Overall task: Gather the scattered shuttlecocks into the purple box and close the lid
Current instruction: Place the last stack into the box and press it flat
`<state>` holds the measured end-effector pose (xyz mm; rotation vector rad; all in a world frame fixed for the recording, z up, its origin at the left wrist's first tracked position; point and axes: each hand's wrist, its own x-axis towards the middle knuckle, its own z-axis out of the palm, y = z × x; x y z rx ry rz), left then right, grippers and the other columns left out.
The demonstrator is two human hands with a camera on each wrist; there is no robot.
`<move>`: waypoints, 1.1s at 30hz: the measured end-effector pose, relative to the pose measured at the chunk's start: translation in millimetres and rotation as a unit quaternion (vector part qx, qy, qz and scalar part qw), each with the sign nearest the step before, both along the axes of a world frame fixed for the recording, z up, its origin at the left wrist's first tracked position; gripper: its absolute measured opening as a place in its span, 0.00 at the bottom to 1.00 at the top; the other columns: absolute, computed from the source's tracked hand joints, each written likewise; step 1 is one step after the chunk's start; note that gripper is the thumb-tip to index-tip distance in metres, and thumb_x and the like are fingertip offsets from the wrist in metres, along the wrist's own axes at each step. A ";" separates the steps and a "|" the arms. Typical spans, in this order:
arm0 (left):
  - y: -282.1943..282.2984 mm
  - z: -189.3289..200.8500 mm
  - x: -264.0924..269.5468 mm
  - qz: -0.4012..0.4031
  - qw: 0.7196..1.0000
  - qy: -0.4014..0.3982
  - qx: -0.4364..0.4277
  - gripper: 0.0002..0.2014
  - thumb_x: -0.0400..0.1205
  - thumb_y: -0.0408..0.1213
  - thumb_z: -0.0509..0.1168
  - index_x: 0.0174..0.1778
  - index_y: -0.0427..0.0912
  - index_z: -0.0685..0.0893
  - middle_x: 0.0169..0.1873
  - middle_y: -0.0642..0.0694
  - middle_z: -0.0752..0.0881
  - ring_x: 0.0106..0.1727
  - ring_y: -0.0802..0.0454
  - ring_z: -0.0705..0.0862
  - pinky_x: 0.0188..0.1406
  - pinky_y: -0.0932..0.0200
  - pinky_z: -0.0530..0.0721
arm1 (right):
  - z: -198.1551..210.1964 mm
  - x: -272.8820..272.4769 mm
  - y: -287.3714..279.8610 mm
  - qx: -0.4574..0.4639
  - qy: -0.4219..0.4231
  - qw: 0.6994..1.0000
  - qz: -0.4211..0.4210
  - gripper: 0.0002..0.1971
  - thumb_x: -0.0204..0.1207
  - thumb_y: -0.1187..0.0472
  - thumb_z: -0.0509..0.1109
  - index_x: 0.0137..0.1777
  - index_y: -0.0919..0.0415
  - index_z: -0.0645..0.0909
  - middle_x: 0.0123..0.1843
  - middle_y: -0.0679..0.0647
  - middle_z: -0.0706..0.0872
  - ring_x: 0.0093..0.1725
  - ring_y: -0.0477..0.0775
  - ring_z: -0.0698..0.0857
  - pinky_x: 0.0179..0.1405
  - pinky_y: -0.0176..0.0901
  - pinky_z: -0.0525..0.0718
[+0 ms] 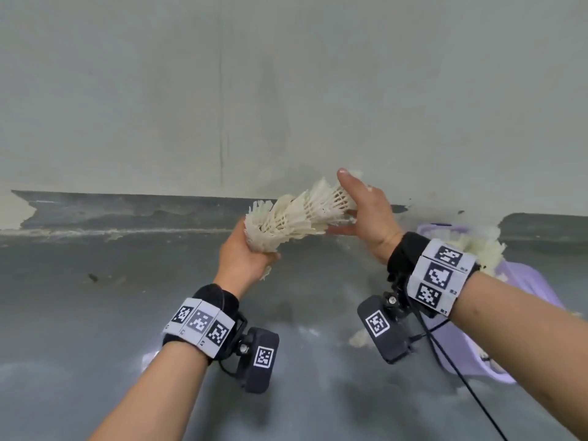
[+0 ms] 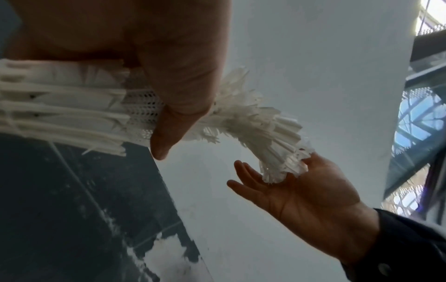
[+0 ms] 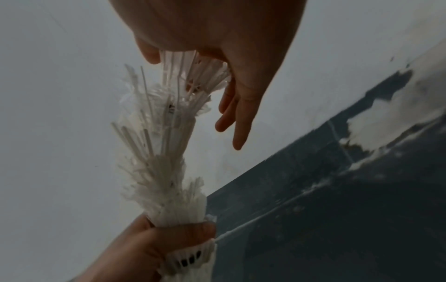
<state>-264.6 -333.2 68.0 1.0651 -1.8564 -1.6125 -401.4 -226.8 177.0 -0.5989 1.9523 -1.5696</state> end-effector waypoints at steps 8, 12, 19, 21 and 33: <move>94.8 34.4 -94.0 -0.075 0.996 0.011 -0.050 0.31 0.66 0.28 0.79 0.60 0.53 0.75 0.51 0.60 0.84 0.55 0.55 0.83 0.47 0.65 0.78 | 31.8 -84.3 109.0 0.020 0.130 0.989 -0.064 0.11 0.62 0.53 0.64 0.22 0.53 0.68 0.26 0.54 0.71 0.33 0.57 0.72 0.38 0.57 0.71; 152.6 63.6 -150.4 -0.100 0.991 0.025 -0.090 0.31 0.68 0.32 0.79 0.63 0.52 0.72 0.54 0.57 0.82 0.55 0.55 0.81 0.44 0.69 0.76 | 50.5 -142.9 174.5 0.000 0.138 0.985 -0.103 0.10 0.68 0.49 0.67 0.44 0.46 0.69 0.39 0.51 0.78 0.41 0.61 0.82 0.46 0.59 0.85; 263.8 89.3 -225.8 -0.103 0.989 0.107 -0.025 0.35 0.75 0.47 0.74 0.69 0.57 0.57 0.56 0.60 0.77 0.56 0.63 0.80 0.51 0.62 0.83 | 83.2 -220.2 258.5 -0.073 0.124 0.985 -0.091 0.17 0.75 0.39 0.68 0.44 0.51 0.72 0.50 0.54 0.81 0.53 0.58 0.87 0.45 0.60 0.90; 289.2 88.2 -236.8 -0.102 0.990 0.100 0.010 0.35 0.79 0.56 0.66 0.74 0.56 0.52 0.61 0.58 0.77 0.61 0.59 0.79 0.55 0.62 0.79 | 88.7 -231.1 267.0 -0.058 0.102 0.991 -0.061 0.21 0.72 0.34 0.67 0.46 0.52 0.75 0.59 0.56 0.83 0.59 0.58 0.85 0.49 0.59 0.90; 346.8 26.4 -279.9 -0.053 0.993 0.008 0.104 0.43 0.82 0.61 0.54 0.82 0.46 0.36 0.82 0.42 0.59 0.79 0.47 0.64 0.75 0.55 0.62 | 4.5 -272.5 253.7 0.097 0.276 0.956 -0.008 0.13 0.79 0.46 0.64 0.58 0.45 0.65 0.50 0.59 0.78 0.40 0.57 0.77 0.41 0.43 0.72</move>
